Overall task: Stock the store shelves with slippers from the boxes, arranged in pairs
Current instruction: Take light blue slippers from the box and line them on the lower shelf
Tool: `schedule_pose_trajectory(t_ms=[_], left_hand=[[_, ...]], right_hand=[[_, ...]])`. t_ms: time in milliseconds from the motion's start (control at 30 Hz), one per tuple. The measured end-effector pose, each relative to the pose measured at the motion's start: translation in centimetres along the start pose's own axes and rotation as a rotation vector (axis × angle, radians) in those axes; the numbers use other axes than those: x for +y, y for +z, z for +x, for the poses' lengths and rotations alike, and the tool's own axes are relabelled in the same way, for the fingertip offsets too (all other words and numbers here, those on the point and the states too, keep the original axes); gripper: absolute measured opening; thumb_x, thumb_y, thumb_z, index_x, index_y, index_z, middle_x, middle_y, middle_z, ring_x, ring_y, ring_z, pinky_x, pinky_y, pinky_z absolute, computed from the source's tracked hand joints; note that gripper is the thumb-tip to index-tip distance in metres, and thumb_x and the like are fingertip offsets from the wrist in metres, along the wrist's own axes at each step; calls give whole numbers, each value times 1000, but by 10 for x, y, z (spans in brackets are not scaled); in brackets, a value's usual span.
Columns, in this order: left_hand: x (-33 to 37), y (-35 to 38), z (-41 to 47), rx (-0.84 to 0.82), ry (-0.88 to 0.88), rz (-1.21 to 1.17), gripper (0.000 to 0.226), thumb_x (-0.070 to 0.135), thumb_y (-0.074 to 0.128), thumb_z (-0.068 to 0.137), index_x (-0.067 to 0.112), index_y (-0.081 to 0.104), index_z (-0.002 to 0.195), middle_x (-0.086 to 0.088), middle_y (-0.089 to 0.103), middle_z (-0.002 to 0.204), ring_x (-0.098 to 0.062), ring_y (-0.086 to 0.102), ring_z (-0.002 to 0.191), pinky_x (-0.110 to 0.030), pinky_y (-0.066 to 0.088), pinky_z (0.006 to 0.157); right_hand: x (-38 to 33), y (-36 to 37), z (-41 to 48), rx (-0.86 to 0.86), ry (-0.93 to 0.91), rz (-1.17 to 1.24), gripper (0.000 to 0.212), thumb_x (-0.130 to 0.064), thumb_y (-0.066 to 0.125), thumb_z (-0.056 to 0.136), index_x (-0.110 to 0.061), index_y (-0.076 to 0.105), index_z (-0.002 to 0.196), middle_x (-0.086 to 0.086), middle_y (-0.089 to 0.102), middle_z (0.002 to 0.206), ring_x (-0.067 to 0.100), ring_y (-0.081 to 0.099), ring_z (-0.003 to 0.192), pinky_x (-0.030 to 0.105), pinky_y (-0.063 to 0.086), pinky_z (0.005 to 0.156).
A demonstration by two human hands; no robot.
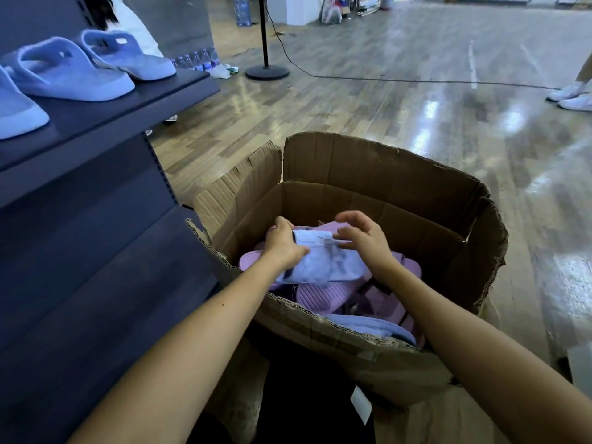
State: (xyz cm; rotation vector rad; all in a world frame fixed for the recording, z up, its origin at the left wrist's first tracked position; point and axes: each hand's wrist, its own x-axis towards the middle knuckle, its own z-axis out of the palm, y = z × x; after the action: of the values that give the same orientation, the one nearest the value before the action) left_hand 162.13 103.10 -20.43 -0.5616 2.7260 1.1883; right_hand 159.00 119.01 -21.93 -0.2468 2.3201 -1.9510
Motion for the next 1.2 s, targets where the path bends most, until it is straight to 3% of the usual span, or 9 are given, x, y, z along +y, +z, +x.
schedule_pose_trajectory(t_ms=[100, 267, 367, 567, 733, 900, 1000, 1067, 1200], left_hand=[[-6, -7, -7, 164, 70, 75, 24, 12, 58, 86, 16, 37, 96, -11, 60, 102, -29, 55, 94, -27, 34, 71], [3, -5, -11, 279, 333, -135, 40, 5, 63, 83, 24, 33, 66, 8, 42, 63, -16, 41, 66, -21, 27, 58], [7, -7, -10, 296, 416, -289, 43, -2, 62, 82, 26, 35, 64, 12, 42, 64, -4, 41, 59, -15, 33, 59], [9, -10, -8, 276, 429, -534, 37, -9, 56, 85, 23, 48, 68, 11, 54, 70, 13, 54, 61, -3, 42, 67], [10, -7, -12, 125, 483, -457, 21, 0, 57, 88, 19, 56, 80, 14, 61, 81, 6, 58, 79, -3, 44, 74], [6, -4, -6, 89, 474, -244, 23, 6, 49, 93, 13, 61, 111, -5, 62, 118, -16, 56, 112, -23, 46, 91], [2, 1, -1, 95, 552, 32, 36, 11, 52, 91, 12, 53, 127, -6, 42, 144, -22, 35, 134, -25, 26, 107], [-4, 5, 1, 153, 605, 214, 39, 17, 54, 89, 12, 53, 127, -4, 35, 148, -27, 29, 134, -26, 19, 108], [-10, 7, -3, 168, 551, 338, 26, 19, 52, 87, 11, 60, 111, -7, 55, 120, -32, 48, 109, -37, 37, 94]], right_hand=[[8, 0, -1, -47, -27, -396, 15, -7, 62, 82, -18, 53, 87, 3, 57, 95, 16, 57, 78, 28, 47, 71], [7, 1, -8, -460, 252, -423, 14, -20, 65, 85, -22, 55, 95, -6, 56, 94, 11, 55, 84, 19, 47, 65], [4, -3, -6, -361, 202, -321, 15, -15, 63, 86, -28, 56, 82, 2, 56, 89, 13, 53, 76, 20, 43, 63], [2, 3, -9, -432, 103, -324, 23, -20, 67, 83, -10, 61, 103, -1, 57, 100, 10, 53, 86, 18, 42, 72], [-4, 6, -11, -337, 222, -77, 5, -20, 64, 86, -19, 61, 81, -6, 63, 82, 6, 56, 76, 16, 44, 67], [-3, 0, -7, -228, 186, -194, 28, -20, 70, 81, -16, 60, 55, -8, 58, 47, 8, 49, 51, 20, 39, 55], [-8, -1, -1, -133, 176, -201, 35, -18, 69, 82, -17, 55, 50, -11, 53, 38, 0, 47, 41, 15, 38, 52], [-15, -1, 6, -16, 150, -252, 43, -19, 69, 82, -18, 49, 45, -9, 50, 36, 1, 47, 41, 22, 44, 55], [-48, -6, 25, 235, 108, -170, 37, -21, 66, 84, -14, 58, 48, 10, 61, 54, 27, 62, 62, 48, 53, 79]])
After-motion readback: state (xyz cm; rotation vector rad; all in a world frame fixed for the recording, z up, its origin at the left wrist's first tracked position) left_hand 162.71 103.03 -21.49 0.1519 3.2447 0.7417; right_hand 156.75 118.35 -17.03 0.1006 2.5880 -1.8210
